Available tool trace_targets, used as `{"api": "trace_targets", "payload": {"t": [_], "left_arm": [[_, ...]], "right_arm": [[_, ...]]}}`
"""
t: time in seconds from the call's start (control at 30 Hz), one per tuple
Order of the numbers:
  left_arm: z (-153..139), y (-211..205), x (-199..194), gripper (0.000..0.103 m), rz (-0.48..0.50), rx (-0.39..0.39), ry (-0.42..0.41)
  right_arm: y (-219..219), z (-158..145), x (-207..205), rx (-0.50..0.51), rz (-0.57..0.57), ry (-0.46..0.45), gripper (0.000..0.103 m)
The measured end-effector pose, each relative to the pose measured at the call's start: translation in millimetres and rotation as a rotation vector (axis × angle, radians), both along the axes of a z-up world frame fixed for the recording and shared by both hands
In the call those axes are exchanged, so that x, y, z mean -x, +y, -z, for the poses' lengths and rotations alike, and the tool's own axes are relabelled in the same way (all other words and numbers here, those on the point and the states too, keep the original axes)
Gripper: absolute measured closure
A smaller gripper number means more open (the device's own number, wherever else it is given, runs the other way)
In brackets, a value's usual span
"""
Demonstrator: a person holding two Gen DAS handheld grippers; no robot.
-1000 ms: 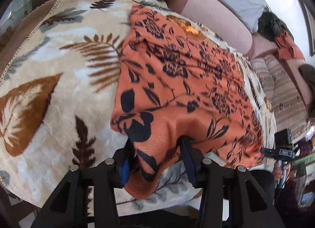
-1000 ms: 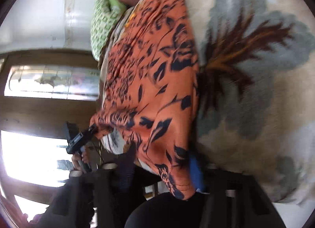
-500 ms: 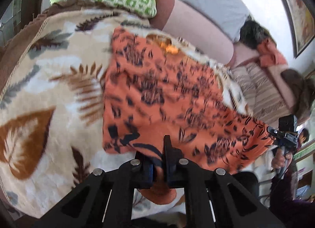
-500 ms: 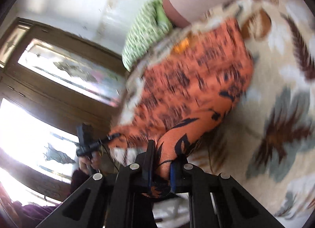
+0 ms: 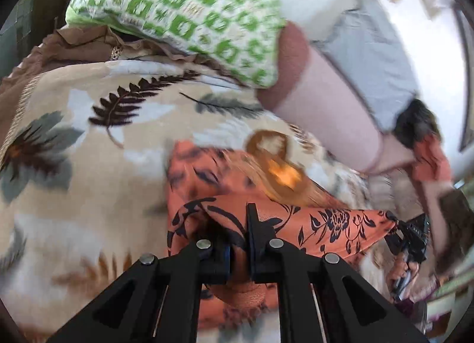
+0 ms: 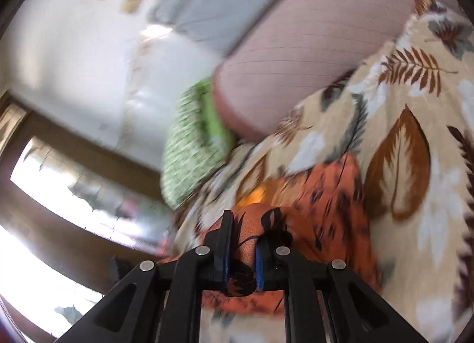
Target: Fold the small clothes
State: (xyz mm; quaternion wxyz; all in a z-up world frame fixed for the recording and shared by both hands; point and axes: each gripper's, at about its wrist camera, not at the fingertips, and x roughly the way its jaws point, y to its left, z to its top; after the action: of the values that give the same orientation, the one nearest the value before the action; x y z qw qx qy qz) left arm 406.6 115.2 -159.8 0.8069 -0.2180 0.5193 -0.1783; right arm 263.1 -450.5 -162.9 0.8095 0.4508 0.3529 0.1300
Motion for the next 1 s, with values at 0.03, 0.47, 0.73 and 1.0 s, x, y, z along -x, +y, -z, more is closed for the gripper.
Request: {"api": "trace_targets", "payload": {"t": [0.03, 0.47, 0.73, 1.0], "left_arm": [[15, -4, -18, 0.094, -0.028, -0.026, 0.026], [44, 16, -17, 0.044, -0.178, 0.053, -0.062], [-26, 8, 70, 0.025, -0.378, -0.034, -0.207], [61, -78, 160, 0.025, -0.354, -0.17, 0.006]], "right_arm": [[-3, 14, -19, -0.007, 0.019, 0.03, 0.09], [-49, 132, -63, -0.32, 0.169, 0.078, 0.083], [-42, 45, 5, -0.135, 0.228, -0.017, 0.019], [146, 34, -5, 0.399, -0.227, 0.148, 0.065]]}}
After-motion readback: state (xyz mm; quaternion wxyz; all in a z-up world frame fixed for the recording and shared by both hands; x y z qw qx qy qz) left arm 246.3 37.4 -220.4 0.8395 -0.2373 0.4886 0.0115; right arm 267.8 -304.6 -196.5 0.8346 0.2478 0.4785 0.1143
